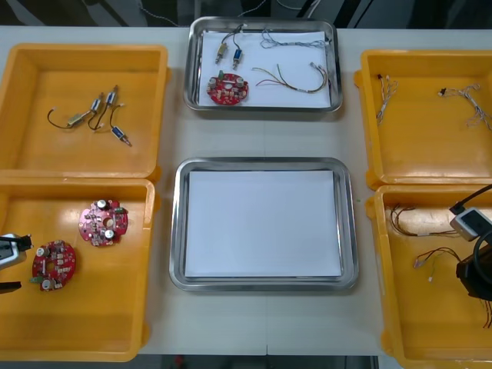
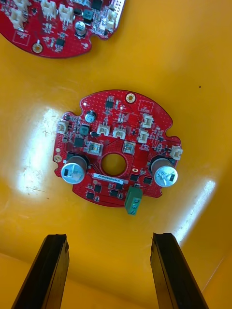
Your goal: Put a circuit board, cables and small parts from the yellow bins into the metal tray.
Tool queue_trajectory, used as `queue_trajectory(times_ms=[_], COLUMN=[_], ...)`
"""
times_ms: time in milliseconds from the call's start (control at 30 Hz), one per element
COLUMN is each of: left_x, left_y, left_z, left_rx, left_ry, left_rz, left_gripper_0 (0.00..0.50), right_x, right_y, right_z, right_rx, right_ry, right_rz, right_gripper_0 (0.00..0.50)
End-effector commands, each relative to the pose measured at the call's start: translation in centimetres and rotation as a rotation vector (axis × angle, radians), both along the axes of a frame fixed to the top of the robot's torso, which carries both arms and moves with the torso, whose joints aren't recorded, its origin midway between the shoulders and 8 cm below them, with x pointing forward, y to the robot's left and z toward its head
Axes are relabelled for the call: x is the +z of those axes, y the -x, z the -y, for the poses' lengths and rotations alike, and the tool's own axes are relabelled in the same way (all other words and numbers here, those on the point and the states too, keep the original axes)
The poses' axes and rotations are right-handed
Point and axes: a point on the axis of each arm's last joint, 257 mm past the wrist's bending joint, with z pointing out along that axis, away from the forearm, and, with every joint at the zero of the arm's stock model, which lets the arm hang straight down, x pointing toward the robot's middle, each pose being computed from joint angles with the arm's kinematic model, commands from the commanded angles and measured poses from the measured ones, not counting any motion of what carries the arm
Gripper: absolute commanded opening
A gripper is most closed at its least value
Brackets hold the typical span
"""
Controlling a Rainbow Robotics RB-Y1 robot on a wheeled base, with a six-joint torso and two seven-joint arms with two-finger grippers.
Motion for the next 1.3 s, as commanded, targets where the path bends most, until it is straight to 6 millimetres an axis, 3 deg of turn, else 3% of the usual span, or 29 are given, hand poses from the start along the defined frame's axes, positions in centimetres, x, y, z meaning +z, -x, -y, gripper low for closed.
queue_trajectory(times_ms=[33, 333, 600, 800, 1100, 1300], left_x=[-1.4, -1.8, -2.4, -2.2, -1.9, -2.4], left_y=[1.8, 1.7, 0.8, 0.1, -0.5, -0.8], left_z=[-1.4, -1.1, -0.4, 0.0, 0.3, 0.8], left_rx=[-0.092, -0.115, -0.135, -0.147, -0.152, -0.166], left_ry=[-0.084, -0.088, -0.084, -0.085, -0.083, -0.082], left_rz=[-0.033, -0.026, -0.013, 0.002, 0.020, 0.013], left_gripper_0=[0.500, 0.499, 0.495, 0.490, 0.470, 0.437], right_x=[5.0, 11.1, 15.1, 16.4, 18.8, 19.6], right_y=[-1.7, -1.1, -0.6, 0.8, 2.4, 2.9], right_z=[-0.2, 0.2, 0.6, -1.0, -1.5, -4.4], right_rx=[-0.021, -0.033, 0.005, 0.074, 0.127, 0.244], right_ry=[-0.025, -0.079, -0.003, 0.012, 0.047, 0.090], right_rz=[0.064, 0.026, 0.026, 0.011, -0.001, 0.013], right_gripper_0=[0.000, 0.000, 0.000, 0.000, 0.000, 0.000])
